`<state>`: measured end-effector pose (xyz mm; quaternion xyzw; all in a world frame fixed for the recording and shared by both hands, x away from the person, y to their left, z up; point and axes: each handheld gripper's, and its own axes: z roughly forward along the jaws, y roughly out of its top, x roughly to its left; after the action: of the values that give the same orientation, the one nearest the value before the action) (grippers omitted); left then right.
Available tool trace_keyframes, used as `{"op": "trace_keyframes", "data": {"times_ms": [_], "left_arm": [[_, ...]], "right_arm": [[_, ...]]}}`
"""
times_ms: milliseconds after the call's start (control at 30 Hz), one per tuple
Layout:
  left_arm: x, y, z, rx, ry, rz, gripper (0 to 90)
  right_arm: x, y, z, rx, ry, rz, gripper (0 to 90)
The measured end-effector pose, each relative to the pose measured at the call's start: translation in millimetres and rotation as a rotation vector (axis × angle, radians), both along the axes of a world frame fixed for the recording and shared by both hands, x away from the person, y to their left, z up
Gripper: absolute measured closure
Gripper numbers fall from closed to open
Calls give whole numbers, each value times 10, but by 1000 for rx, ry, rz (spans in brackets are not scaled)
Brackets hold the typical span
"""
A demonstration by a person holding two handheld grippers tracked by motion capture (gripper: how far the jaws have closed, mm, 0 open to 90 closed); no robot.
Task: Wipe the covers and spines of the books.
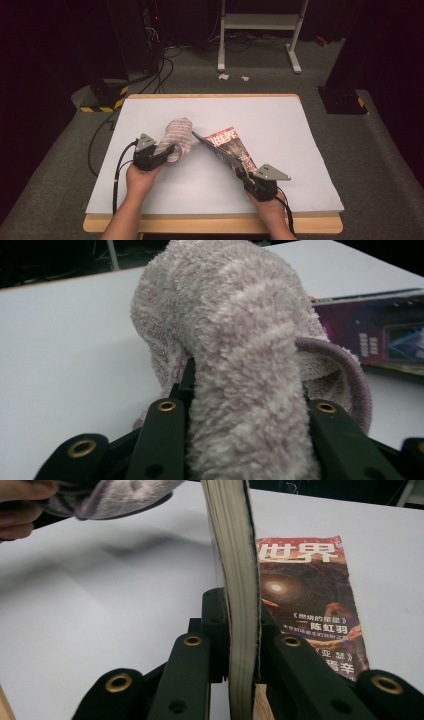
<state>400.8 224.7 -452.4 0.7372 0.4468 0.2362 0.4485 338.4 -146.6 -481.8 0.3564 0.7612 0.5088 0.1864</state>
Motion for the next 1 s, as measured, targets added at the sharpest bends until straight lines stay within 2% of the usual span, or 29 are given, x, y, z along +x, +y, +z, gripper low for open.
{"op": "trace_keyframes", "data": {"times_ms": [67,133,200,300,367,467,700,833,1000], "left_arm": [[102,-66,8,32,5,-1,665],[207,-133,-7,52,39,-26,678],[286,-235,-28,78,55,-46,682],[362,-370,-38,83,77,-79,685],[358,-440,-18,56,78,-103,690],[275,-551,43,30,76,-140,698],[-31,-850,262,-9,18,-245,698],[-186,-1026,355,-20,-4,-311,698],[-319,-1157,460,-62,-22,-380,697]], "right_arm": [[9,-6,0,6,3,4,834],[20,-11,0,10,6,9,834],[25,-13,-1,8,6,14,834],[28,-15,0,7,6,16,836],[32,-15,-2,9,6,16,837],[41,-19,-7,14,5,18,838],[29,19,-15,-6,0,23,839],[32,26,-30,-12,-2,27,839],[48,38,-45,-13,2,30,839]]}}
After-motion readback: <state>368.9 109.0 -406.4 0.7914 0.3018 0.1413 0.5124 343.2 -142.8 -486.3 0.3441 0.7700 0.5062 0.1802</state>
